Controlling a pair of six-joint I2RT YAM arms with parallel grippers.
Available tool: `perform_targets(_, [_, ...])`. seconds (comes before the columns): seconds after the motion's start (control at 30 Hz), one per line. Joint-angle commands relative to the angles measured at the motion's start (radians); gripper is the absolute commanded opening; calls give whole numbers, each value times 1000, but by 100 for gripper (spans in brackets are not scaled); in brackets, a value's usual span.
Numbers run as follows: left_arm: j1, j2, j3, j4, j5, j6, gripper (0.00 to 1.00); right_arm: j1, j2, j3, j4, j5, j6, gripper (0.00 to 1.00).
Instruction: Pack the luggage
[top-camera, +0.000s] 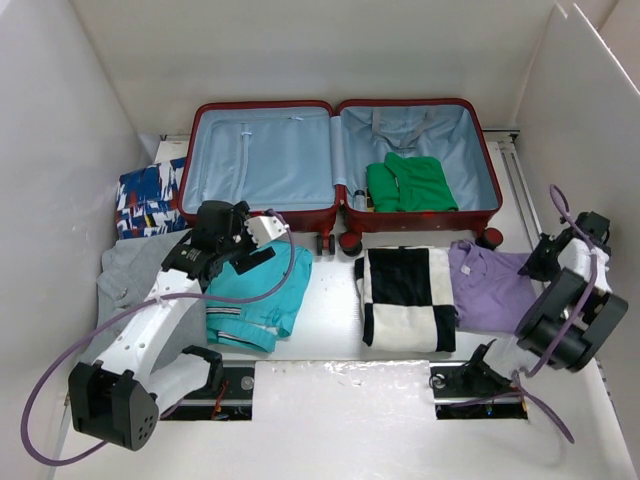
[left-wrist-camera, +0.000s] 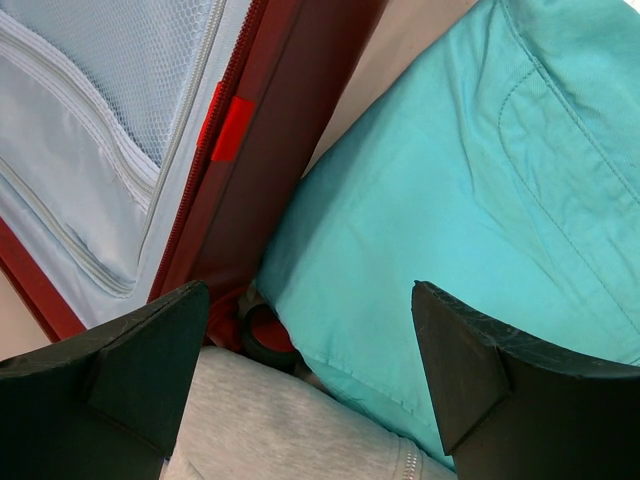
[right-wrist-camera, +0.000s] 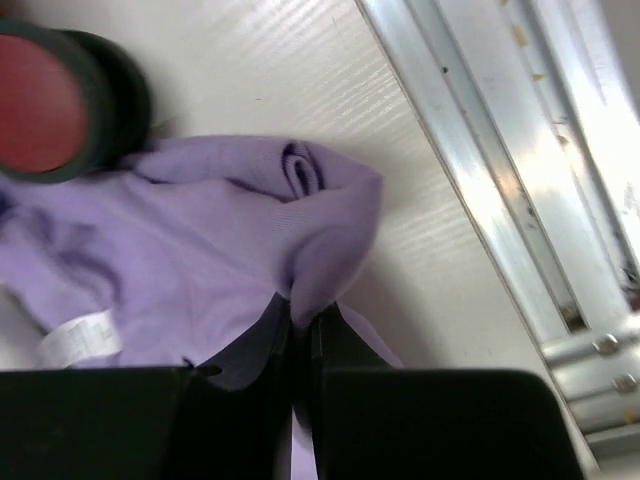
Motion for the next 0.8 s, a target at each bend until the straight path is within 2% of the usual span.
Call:
perform_targets(0.0, [-12, 2, 35, 2, -18, 6, 80, -5, -129, 48, -27, 65, 29, 0])
perform_targets(0.2, [-30, 11, 54, 2, -36, 15, 80, -5, -270, 123, -81, 94, 29, 0])
perform_targets(0.53, [-30, 11, 54, 12, -55, 24, 80, 67, -341, 273, -162, 139, 17, 0])
perform_targets(0.7, [-30, 11, 54, 12, -55, 33, 80, 164, -351, 383, -205, 223, 8, 0])
perform_targets(0.77, [-30, 11, 54, 12, -64, 33, 80, 242, -360, 437, -231, 268, 8, 0])
